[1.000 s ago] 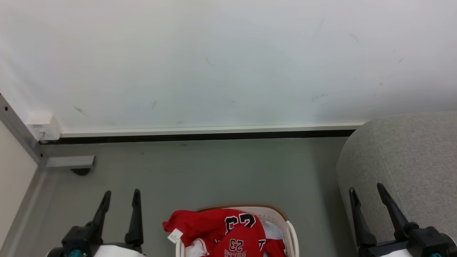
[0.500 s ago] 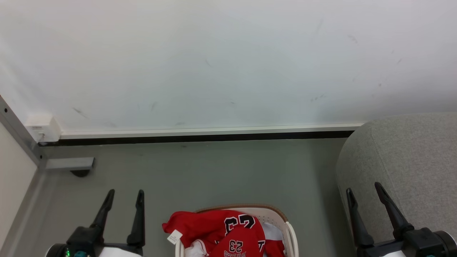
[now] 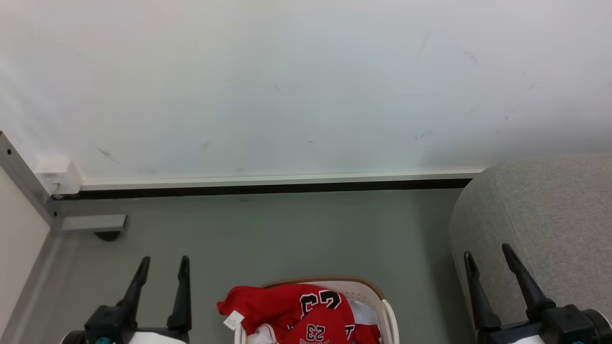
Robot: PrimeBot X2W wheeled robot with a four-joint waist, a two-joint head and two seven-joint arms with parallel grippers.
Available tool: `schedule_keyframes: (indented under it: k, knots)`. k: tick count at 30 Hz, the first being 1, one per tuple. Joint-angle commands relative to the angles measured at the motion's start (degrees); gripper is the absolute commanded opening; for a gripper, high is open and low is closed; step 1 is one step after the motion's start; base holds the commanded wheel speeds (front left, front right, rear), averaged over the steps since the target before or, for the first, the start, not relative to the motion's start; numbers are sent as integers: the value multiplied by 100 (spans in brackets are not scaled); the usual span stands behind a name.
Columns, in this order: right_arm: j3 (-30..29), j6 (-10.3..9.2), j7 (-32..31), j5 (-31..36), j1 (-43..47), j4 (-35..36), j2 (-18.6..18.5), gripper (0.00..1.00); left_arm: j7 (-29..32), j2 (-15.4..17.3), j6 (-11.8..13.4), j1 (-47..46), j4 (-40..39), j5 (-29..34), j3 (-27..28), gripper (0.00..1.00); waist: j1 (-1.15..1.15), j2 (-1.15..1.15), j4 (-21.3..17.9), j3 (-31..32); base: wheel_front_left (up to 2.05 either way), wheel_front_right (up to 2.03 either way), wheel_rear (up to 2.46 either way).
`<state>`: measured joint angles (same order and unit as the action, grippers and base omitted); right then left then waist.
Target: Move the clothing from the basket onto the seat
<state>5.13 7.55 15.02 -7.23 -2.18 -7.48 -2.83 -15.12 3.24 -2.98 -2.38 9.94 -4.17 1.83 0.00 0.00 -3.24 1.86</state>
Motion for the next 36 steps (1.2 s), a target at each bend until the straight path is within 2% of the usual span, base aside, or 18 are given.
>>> schedule_keyframes:
  k: [1, 10, 19, 25, 29, 36]
  knots:
    - [-11, -12, 11, -52, 58, 5, 2, 100, -6, 10, -3, 22, 19, -40, 36, 100, 0, 0, -5, 7, 0, 0, 0]
    - [17, -12, 11, -133, 12, -42, 2, 100, -6, -8, -45, -14, 94, -101, 66, 100, 0, 0, -84, -8, 0, 0, 0]
    - [-31, -12, 10, -245, -55, 85, 0, 100, -6, -14, -100, -148, 243, -117, 59, 100, 0, 0, -429, -249, 0, 0, 0]
    - [-83, -13, 10, -412, -145, 257, 0, 100, -5, 28, -181, -398, 318, -129, 43, 100, 0, 0, -759, -710, 0, 0, 0]
    - [-117, -12, 10, -602, -257, 359, 2, 100, -5, 57, -250, -651, 642, -265, 36, 100, 0, 0, -964, -1069, 0, 0, 0]
    - [-144, -13, 11, -1027, -482, 552, 0, 100, 344, 359, -370, -1129, 1087, -222, -268, 100, 0, 0, -1316, -1723, 0, 0, 0]
